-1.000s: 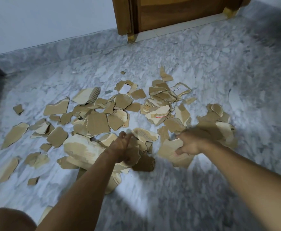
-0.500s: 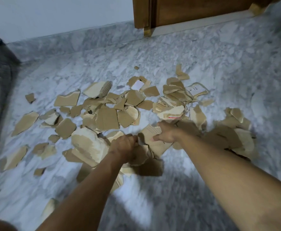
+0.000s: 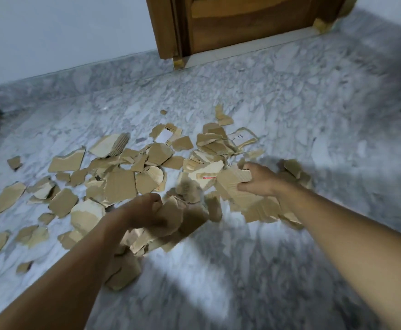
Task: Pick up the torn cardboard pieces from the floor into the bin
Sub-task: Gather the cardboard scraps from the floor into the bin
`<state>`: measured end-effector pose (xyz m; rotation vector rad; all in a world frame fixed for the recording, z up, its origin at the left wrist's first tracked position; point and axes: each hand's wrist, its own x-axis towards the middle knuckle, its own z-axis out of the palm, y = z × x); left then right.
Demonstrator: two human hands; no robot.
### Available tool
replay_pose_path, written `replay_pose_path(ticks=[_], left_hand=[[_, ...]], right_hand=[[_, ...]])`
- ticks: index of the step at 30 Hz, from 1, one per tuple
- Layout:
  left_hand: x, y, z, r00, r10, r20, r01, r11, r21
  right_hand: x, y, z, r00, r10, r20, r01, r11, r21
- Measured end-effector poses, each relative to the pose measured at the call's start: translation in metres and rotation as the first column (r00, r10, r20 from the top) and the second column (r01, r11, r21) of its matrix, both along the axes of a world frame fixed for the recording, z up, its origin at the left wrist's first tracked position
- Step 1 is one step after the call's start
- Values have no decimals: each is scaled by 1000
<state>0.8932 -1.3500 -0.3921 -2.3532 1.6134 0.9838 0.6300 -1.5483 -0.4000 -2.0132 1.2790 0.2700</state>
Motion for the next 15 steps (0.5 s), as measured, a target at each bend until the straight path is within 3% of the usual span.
replay_pose_path(ticks=[3,6,11,15], left_hand=[[-14,-36,11,986,72,-150,-78,996,-36],[-37,-72,5,993,5,-121,-13,998,-65],[-79,-105,-26,990,-128,-68,129,991,23],[-89,-118,-43,988,-144,-56,143,989,-24]], right_hand=[[-40,-27,19,992,-12,-123,3,997,-80],[-70,-34,21,970,42,-240,-67,993,-96],[-83,-13,-9,974,138,-182,-149,988,-47],[-71,-1,-40,971,187,-150,-216,955,-206]])
